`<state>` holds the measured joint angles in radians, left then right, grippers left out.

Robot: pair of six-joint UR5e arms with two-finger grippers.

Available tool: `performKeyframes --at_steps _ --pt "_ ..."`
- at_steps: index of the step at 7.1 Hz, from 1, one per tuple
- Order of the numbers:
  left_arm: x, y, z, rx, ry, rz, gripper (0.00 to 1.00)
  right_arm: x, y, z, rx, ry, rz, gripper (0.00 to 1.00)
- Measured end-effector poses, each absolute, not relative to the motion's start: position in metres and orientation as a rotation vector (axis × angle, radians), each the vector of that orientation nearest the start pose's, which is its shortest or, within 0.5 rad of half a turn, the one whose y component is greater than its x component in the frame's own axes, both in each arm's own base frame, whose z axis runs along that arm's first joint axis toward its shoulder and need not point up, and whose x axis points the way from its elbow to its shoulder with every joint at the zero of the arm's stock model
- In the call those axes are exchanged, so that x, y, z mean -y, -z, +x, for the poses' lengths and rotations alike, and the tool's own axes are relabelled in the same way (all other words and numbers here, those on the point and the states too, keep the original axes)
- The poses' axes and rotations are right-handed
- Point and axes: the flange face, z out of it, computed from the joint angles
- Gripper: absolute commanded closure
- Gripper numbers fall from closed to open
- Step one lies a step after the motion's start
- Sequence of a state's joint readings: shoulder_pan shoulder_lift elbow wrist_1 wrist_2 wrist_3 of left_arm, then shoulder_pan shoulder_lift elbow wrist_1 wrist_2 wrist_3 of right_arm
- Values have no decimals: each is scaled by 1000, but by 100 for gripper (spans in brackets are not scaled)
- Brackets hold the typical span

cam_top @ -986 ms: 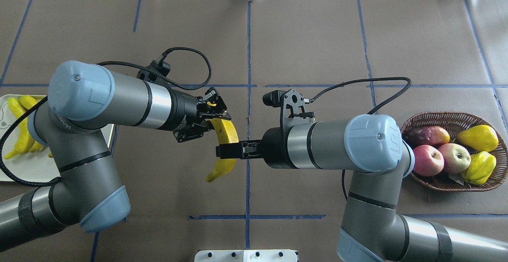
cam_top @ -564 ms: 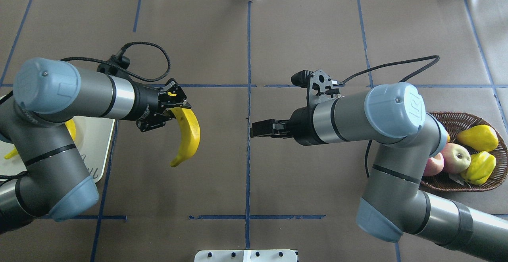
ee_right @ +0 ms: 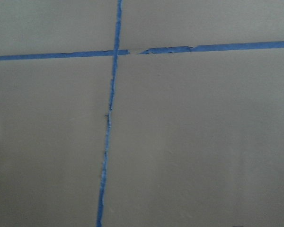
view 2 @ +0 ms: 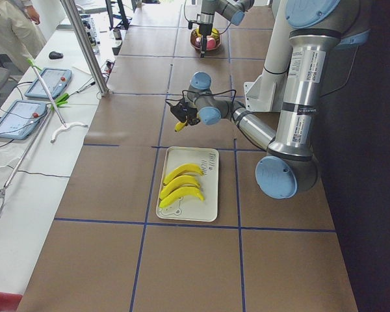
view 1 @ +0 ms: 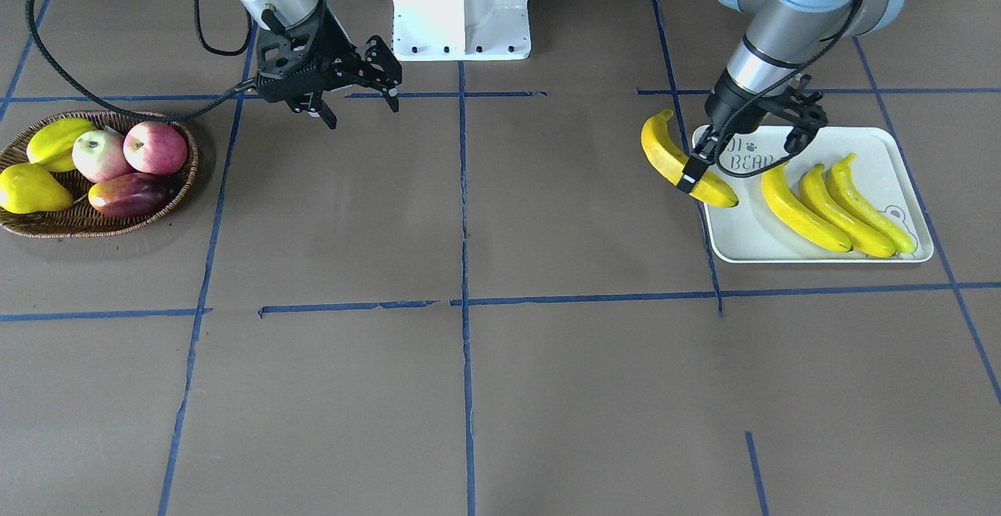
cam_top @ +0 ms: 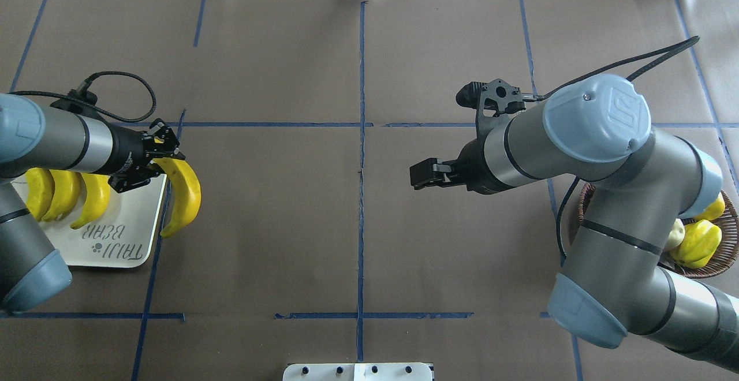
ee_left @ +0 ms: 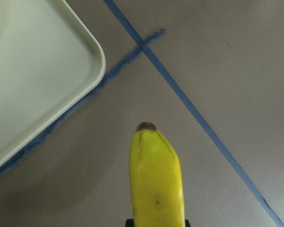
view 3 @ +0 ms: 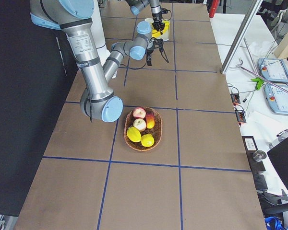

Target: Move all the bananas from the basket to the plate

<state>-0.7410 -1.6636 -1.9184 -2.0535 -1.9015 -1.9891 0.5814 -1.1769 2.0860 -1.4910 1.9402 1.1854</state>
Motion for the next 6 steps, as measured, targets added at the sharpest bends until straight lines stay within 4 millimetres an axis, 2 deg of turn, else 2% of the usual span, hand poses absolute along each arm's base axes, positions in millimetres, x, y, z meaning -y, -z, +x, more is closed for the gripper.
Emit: performKeyframes --at_steps 2,3,4,5,6 --pt "443 -448 302 -898 932 -138 92 377 -244 -364 932 74 168 0" --pt "449 -471 299 -858 947 -137 86 384 -262 -345 906 105 171 0" --pt "455 -491 299 -824 956 -138 76 390 -277 -328 890 132 171 0" --pt "459 -507 298 -803 953 -130 1 392 -290 -314 879 151 171 0" --pt "464 -520 295 -799 937 -108 0 393 -296 -305 874 160 173 0"
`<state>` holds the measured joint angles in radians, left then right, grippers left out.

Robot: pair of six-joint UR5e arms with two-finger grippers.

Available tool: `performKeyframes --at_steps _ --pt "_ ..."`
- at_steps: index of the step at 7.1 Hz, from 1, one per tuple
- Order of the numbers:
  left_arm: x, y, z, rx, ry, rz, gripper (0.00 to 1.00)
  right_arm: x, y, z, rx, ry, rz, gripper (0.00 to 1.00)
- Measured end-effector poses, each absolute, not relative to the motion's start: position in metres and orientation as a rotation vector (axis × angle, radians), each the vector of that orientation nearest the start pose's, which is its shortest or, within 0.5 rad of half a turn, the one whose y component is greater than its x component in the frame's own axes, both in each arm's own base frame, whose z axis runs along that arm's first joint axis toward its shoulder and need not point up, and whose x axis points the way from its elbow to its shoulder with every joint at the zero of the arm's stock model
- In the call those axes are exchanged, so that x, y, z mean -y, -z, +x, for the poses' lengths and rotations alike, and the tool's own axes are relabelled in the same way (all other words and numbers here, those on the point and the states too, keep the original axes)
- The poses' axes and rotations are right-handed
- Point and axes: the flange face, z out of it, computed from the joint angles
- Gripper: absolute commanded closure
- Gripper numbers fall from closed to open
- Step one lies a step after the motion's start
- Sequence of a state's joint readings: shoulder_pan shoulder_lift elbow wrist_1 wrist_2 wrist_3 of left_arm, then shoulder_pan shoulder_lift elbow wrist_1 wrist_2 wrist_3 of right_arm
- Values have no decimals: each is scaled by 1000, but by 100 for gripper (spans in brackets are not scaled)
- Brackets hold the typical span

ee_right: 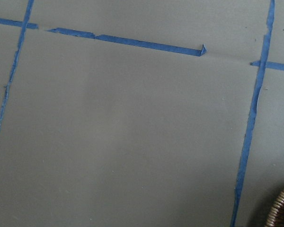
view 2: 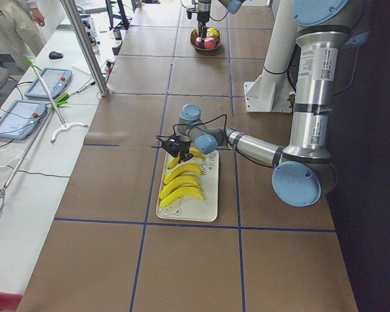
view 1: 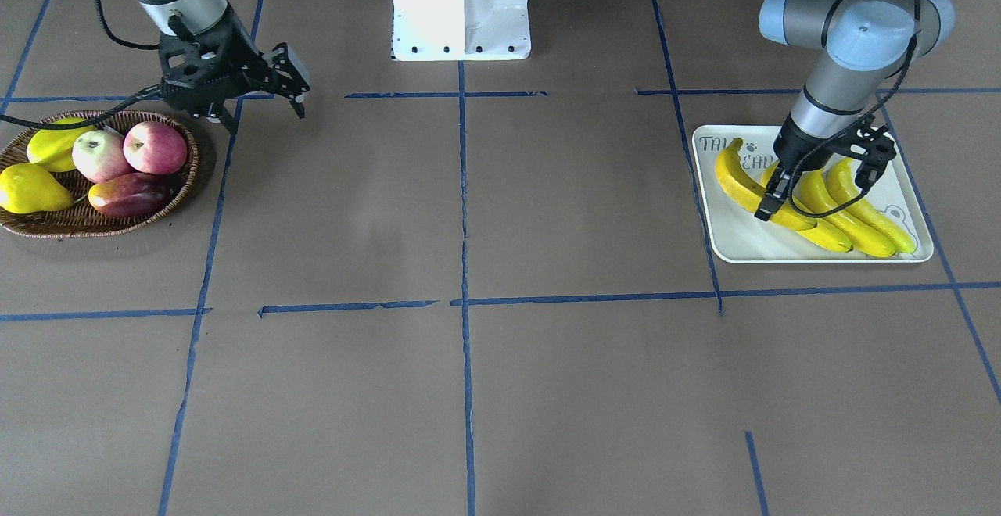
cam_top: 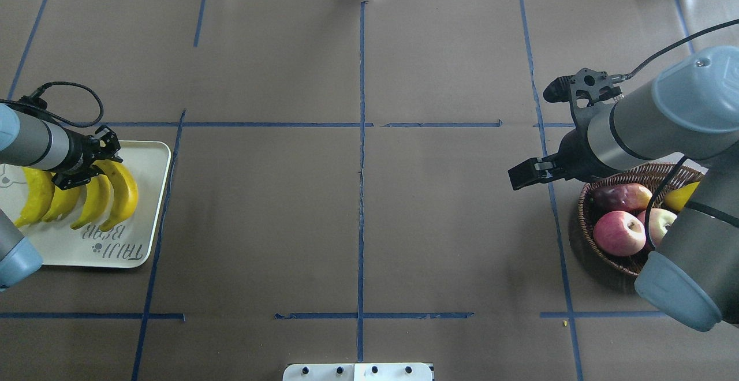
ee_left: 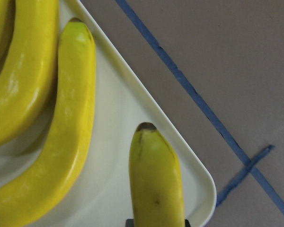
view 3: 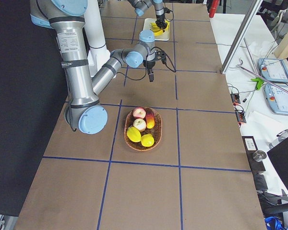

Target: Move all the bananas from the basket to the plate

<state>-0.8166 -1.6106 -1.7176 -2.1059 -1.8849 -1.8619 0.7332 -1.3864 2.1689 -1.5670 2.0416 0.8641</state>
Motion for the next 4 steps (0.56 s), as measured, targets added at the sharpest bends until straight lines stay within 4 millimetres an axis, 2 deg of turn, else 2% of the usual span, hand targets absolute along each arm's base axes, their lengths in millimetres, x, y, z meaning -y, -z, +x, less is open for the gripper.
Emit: performKeyframes --at_steps 1,3,4 --pt "470 -525 286 -805 920 -84 0 393 -298 -299 873 162 176 0" --pt "482 -521 257 -835 889 -73 0 397 -302 -281 879 163 168 0" --pt "484 -520 229 -861 847 -89 0 403 -310 -265 880 180 163 0"
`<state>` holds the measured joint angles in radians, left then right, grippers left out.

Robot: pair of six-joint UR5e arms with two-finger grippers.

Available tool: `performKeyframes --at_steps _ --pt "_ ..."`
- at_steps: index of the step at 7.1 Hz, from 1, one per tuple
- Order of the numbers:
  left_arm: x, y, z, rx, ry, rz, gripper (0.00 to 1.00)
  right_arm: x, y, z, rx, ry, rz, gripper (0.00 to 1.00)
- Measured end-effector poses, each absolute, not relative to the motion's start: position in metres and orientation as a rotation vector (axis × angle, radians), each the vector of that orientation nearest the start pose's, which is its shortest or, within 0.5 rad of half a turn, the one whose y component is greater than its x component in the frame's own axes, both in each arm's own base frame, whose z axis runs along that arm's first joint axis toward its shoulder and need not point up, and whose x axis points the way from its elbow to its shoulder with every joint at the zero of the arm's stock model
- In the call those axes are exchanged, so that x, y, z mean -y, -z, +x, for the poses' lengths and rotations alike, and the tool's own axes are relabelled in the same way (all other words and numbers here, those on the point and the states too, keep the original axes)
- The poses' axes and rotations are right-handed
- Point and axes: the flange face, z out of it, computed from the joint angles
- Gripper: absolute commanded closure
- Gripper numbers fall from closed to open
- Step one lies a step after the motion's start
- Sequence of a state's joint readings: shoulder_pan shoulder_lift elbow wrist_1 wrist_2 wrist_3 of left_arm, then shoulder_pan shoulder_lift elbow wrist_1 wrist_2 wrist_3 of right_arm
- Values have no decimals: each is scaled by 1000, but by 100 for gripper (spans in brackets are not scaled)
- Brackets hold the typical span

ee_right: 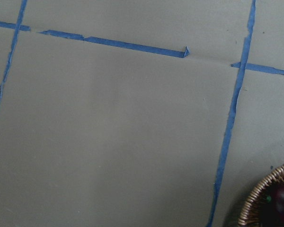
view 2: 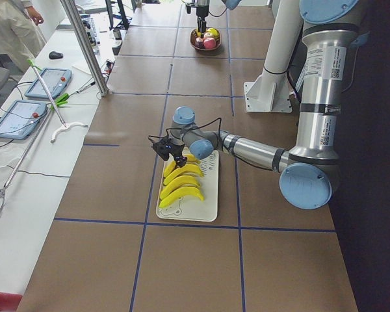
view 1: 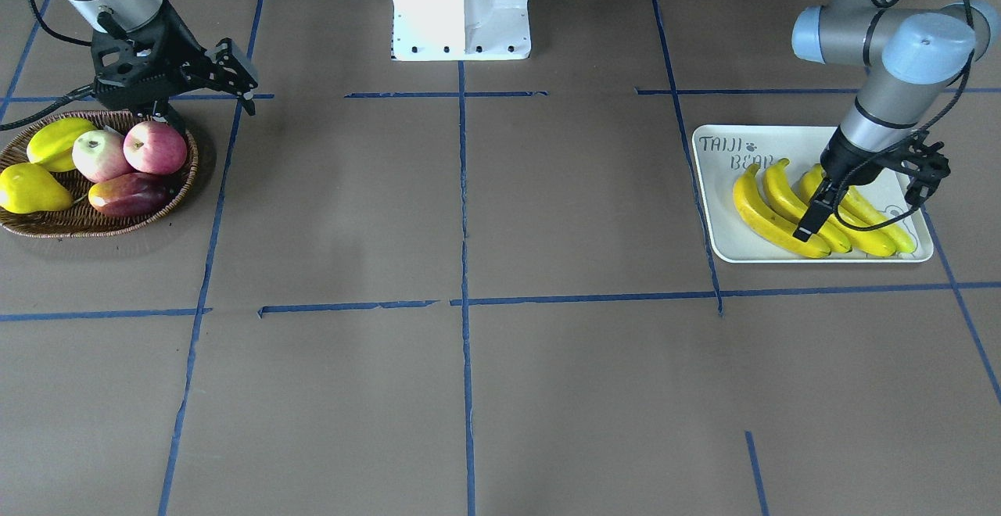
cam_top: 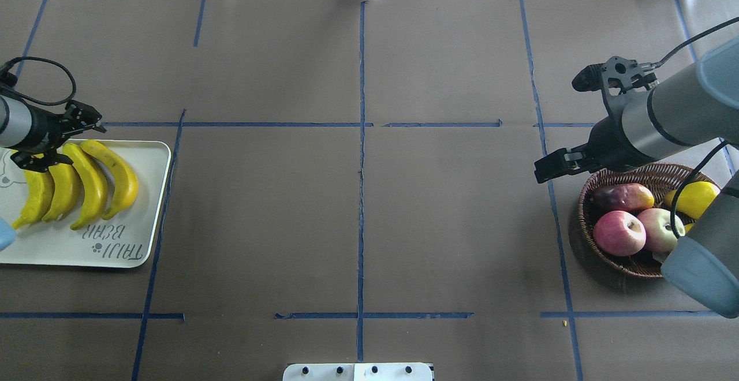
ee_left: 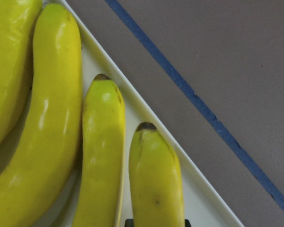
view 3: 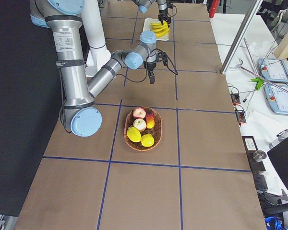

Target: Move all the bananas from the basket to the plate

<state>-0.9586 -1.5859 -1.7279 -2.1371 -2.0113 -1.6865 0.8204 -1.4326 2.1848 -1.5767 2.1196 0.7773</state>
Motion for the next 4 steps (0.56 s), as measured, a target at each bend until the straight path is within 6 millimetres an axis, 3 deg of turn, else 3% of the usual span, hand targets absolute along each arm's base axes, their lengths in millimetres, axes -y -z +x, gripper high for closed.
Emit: performKeyframes --at_steps 2,4 --pt "466 -532 156 -887 632 -33 0 417 -348 -224 829 247 189 0" --pt "441 -554 93 -854 353 102 0 431 -398 -168 771 328 215 0"
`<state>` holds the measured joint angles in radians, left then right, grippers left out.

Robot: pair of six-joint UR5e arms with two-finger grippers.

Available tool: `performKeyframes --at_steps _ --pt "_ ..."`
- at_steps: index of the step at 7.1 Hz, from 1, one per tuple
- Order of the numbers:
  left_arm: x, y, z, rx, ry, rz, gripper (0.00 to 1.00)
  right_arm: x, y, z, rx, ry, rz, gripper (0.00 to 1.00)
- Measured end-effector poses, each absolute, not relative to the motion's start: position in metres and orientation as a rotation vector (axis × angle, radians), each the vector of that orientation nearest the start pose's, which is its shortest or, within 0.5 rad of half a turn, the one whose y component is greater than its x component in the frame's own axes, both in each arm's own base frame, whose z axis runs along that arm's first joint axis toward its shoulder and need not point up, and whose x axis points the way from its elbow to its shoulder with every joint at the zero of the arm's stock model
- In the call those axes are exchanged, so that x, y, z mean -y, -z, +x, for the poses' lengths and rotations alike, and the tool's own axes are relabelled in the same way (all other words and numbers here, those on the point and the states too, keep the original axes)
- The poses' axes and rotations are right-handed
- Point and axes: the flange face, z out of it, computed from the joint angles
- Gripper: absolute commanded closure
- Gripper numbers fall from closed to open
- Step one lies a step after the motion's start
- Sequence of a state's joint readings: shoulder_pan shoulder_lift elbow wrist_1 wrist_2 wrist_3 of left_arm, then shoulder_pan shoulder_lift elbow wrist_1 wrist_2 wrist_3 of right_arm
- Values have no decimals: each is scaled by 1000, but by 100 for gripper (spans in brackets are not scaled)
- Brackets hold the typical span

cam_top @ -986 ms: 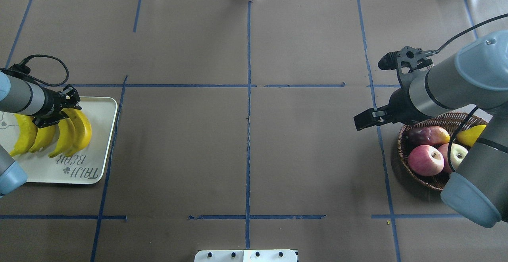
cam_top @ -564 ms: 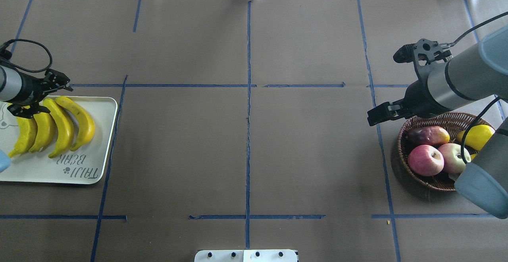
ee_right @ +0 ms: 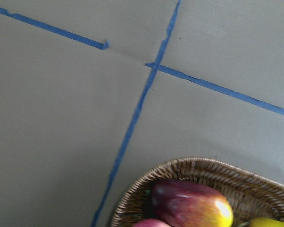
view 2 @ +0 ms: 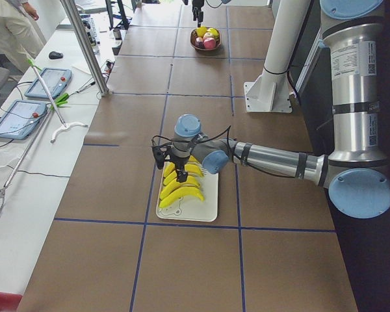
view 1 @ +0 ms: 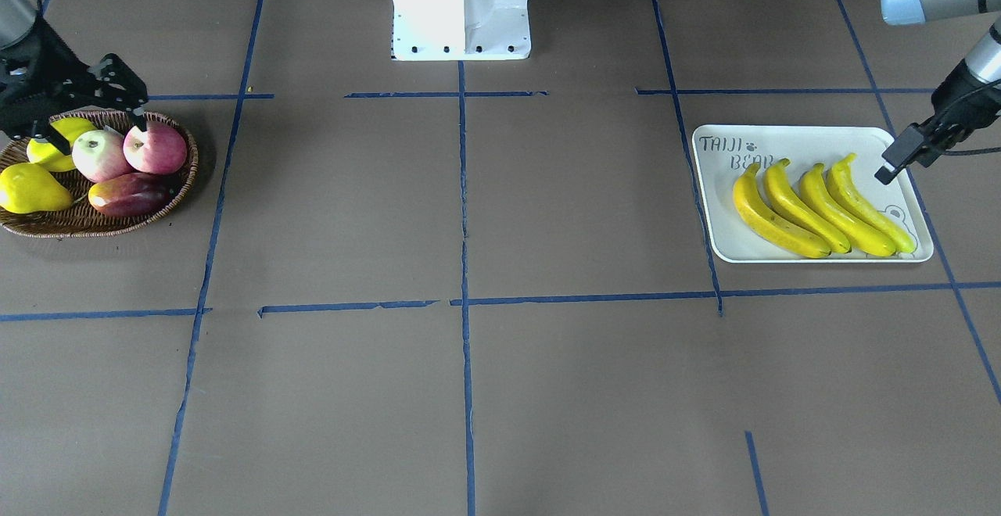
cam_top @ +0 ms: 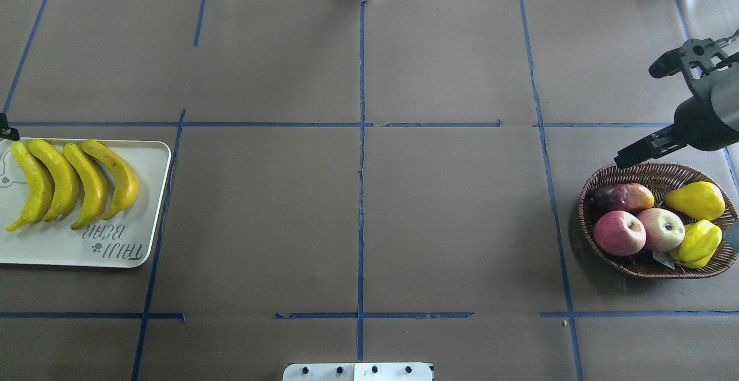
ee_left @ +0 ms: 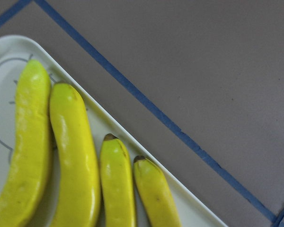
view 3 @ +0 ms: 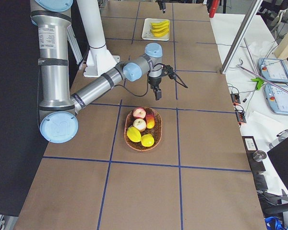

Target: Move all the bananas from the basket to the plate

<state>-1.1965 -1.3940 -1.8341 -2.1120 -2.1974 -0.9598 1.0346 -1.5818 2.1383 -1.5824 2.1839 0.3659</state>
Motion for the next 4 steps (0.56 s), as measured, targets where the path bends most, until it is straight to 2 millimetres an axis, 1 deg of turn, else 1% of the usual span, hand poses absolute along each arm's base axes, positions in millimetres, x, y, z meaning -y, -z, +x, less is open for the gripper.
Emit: performKeyframes --at_steps 1,2,3,4 --pt "432 -568 61 -815 206 156 0 438 -428 -132 773 372 215 0" --pt "428 -577 30 -772 72 186 0 444 -458 -98 776 409 220 0" --pt "425 -582 5 -731 -45 187 0 447 -487 -67 767 441 232 0" --pt "422 -584 -13 -701 -138 153 0 450 -513 -38 752 470 246 0"
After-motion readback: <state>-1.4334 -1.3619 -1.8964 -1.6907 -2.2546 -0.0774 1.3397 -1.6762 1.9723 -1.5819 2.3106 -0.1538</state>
